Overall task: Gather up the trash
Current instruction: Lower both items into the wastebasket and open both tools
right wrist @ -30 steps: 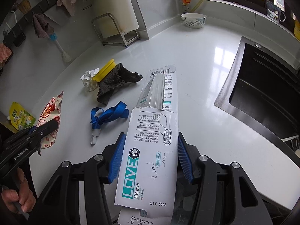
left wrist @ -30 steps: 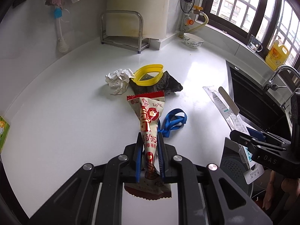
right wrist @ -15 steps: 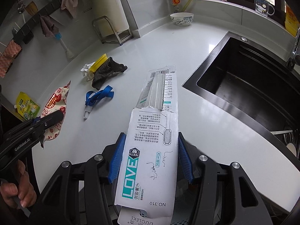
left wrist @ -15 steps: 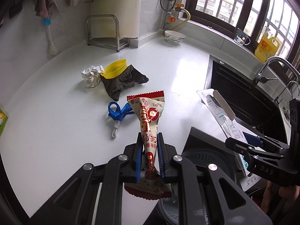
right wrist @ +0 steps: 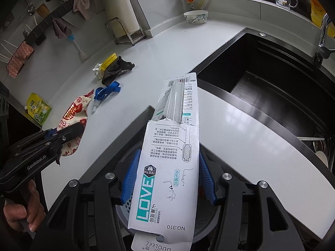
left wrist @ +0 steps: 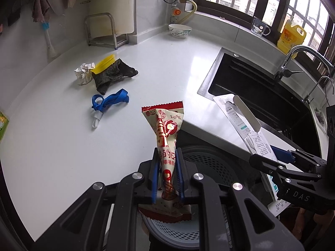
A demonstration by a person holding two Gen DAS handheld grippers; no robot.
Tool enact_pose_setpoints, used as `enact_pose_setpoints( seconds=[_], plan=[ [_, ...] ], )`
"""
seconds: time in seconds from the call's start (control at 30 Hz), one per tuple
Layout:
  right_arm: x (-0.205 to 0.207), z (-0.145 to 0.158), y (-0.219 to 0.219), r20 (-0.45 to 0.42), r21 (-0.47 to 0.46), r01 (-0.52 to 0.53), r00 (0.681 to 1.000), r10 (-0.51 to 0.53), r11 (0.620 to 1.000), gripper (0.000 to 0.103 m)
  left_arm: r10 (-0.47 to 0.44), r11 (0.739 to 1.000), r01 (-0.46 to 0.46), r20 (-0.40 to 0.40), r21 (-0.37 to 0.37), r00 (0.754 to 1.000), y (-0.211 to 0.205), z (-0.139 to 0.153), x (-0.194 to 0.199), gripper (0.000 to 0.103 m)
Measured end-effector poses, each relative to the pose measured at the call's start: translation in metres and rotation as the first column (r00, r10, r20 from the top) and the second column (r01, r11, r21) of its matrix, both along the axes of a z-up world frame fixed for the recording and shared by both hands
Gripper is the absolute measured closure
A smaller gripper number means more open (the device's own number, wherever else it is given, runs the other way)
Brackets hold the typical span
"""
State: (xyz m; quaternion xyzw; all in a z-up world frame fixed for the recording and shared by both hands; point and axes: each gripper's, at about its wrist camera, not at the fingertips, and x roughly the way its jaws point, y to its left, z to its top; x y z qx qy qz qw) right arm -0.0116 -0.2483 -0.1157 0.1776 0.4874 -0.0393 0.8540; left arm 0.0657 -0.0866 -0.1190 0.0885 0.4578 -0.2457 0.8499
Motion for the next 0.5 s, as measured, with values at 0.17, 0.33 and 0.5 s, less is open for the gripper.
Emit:
enact_pose_setpoints(
  seconds=[0.17, 0.33, 0.5],
  plan=[
    [-0.017, -0.004, -0.008, -0.001, 0.013, -0.017, 1.000, 0.017, 1.000, 0.051, 0.003, 1.000, -0.003, -0.005, 0.009, 1.000, -0.012, -0.003, -0.020, 0.088],
    [-0.030, -0.008, -0.013, -0.011, 0.021, -0.040, 0.999, 0.040, 0.999, 0.051, 0.011, 1.000, -0.011, -0.019, 0.018, 1.000, -0.021, -0.009, -0.037, 0.088],
    [-0.040, -0.016, -0.015, -0.028, 0.028, -0.068, 0.997, 0.069, 0.997, 0.051, 0.030, 0.999, -0.029, -0.037, 0.022, 0.999, -0.025, -0.018, -0.051, 0.088]
  ],
)
